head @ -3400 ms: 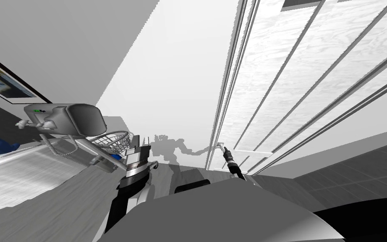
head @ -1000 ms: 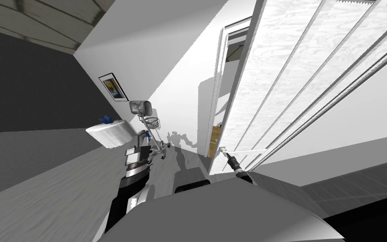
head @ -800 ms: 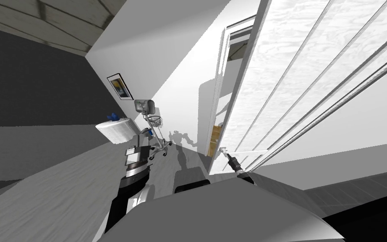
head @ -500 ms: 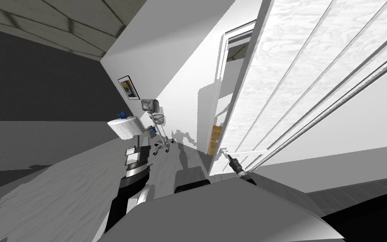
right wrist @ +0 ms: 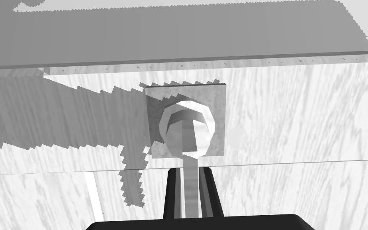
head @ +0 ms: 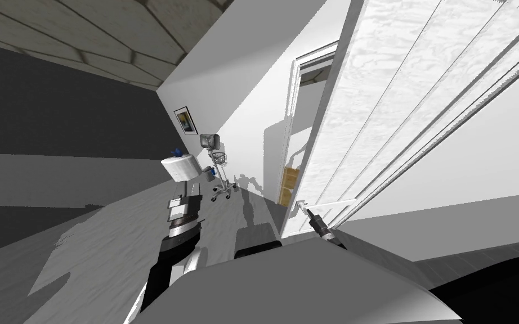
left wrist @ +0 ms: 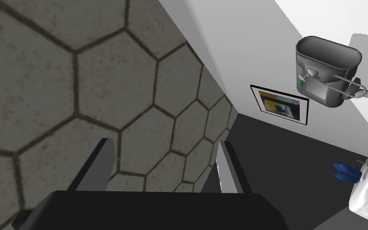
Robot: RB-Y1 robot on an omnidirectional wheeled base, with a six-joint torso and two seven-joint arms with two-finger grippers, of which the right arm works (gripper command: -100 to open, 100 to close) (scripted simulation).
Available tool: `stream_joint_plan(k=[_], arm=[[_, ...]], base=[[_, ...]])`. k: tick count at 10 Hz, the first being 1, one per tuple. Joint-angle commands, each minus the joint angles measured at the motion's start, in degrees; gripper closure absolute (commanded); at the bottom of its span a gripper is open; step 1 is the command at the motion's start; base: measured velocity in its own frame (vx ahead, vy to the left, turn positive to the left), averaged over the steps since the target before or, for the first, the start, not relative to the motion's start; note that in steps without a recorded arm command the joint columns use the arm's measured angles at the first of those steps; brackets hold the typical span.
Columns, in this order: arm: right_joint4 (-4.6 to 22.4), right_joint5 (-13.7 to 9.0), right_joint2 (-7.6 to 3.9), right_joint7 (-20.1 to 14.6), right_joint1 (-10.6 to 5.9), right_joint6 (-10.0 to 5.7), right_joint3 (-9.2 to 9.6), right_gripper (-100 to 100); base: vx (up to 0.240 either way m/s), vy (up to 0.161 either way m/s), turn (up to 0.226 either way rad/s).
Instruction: Pull the door open
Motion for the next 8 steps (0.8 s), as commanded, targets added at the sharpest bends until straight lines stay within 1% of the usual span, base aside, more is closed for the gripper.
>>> stream_joint_plan(k=[1,5,8], arm=[[0.9,0.0,-0.34,-0.4,0.1,-1.34,0.27,100],[2.4,0.1,-1.27,-1.2,0.84,-4.11,0.9,100],[3.4,0.1,-1.93,-1.8,1.36,-6.05,1.35,100]], base=[[-0.26,-0.062,0.214],[-0.208,-0.071,0.16],[-0.218,-0.089,0.166]])
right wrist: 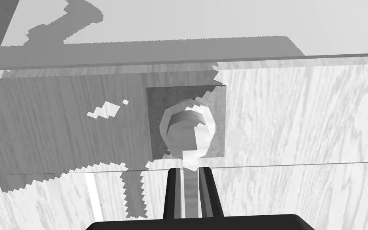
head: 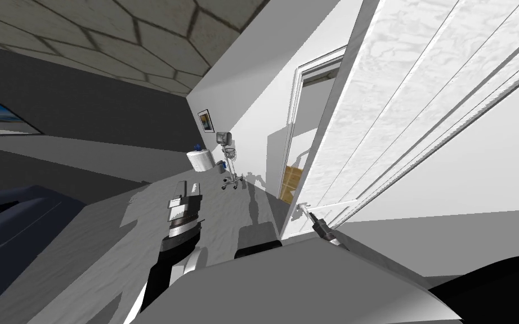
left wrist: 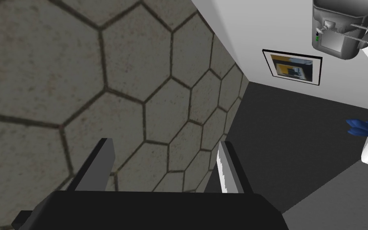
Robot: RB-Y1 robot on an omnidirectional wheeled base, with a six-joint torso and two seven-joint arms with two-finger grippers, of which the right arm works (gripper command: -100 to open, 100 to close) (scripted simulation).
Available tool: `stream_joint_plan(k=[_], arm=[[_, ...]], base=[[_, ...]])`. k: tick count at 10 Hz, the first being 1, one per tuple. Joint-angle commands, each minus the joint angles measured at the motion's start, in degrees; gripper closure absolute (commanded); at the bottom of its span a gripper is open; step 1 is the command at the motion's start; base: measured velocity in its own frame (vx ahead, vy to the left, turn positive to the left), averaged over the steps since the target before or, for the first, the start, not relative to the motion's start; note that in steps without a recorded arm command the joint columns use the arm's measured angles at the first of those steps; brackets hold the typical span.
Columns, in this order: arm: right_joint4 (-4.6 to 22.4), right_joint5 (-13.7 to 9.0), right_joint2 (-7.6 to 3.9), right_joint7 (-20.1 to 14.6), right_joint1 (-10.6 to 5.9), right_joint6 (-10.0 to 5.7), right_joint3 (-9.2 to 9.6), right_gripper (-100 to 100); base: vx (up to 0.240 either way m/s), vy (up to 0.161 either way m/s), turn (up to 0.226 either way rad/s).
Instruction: Pull the door open
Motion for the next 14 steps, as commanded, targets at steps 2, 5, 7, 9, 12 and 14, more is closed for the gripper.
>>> stream_joint_plan(k=[2,5,7,9,12,14], arm=[[0.6,0.0,-0.1,-0.2,0.03,-0.64,0.3,100],[1.4,-0.1,-0.5,-0.4,-0.05,-1.57,0.57,100],[2.1,-0.2,-0.81,-0.7,-0.11,-2.28,0.78,100],[2.7,-0.3,-1.09,-0.9,-0.16,-2.94,0.97,100],[3.3,-0.4,-1.41,-1.1,-0.22,-3.67,1.18,100],[3.2,-0.4,-1.24,-1.0,-0.17,-3.45,1.5,100]], base=[[-0.12,-0.026,0.101],[-0.2,-0.059,0.166],[-0.229,-0.081,0.177],[-0.207,-0.064,0.157],[-0.19,-0.04,0.105],[-0.1,-0.017,0.085]])
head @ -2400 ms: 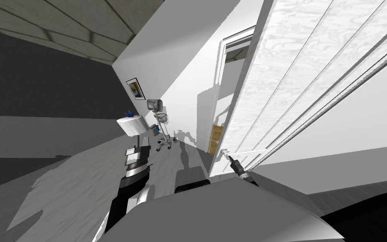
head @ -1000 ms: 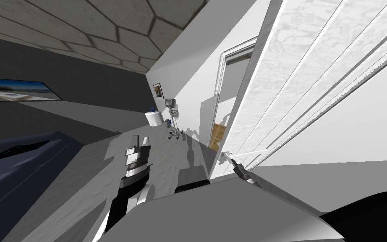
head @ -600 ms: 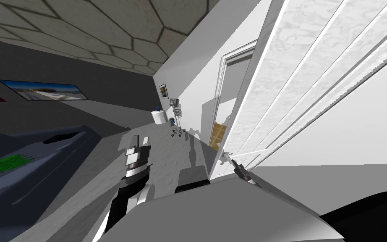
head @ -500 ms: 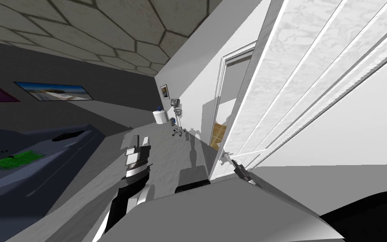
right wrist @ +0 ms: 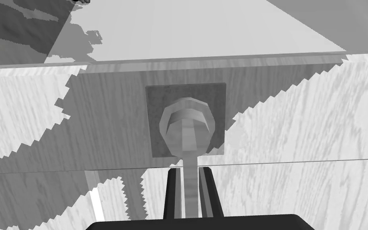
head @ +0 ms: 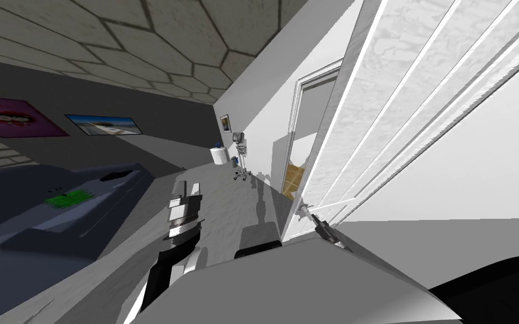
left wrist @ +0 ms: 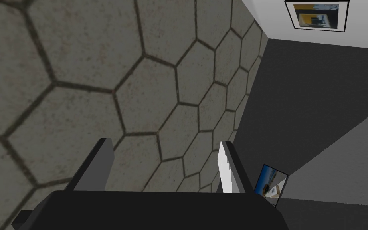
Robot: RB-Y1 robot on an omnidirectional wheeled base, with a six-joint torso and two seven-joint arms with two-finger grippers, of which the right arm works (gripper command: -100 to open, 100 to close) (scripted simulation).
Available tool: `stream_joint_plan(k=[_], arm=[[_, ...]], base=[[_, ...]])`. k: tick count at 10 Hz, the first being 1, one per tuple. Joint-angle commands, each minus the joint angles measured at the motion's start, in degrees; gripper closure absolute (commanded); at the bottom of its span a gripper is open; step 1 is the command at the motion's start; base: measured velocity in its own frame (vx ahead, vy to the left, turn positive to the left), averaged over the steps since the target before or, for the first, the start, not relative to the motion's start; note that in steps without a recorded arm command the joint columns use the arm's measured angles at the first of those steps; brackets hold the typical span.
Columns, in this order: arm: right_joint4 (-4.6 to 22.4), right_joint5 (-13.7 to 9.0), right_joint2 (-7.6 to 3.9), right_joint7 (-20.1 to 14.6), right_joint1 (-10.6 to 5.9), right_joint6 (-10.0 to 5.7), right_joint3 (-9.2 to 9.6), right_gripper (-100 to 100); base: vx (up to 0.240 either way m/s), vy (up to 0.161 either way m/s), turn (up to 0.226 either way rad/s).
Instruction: Pull the door open
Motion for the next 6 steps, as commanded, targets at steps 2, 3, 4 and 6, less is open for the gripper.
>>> stream_joint_plan(k=[2,3,4,6], arm=[[0.5,-0.1,-0.03,-0.1,-0.15,-0.54,0.27,100],[0.7,-0.2,-0.09,-0.1,-0.21,-0.75,0.37,100],[1.0,-0.3,-0.15,-0.2,-0.27,-0.97,0.48,100],[1.5,-0.5,-0.27,-0.2,-0.4,-1.44,0.71,100]], base=[[-0.17,-0.072,0.131],[-0.156,-0.07,0.167],[-0.18,-0.052,0.156],[-0.22,-0.066,0.163]])
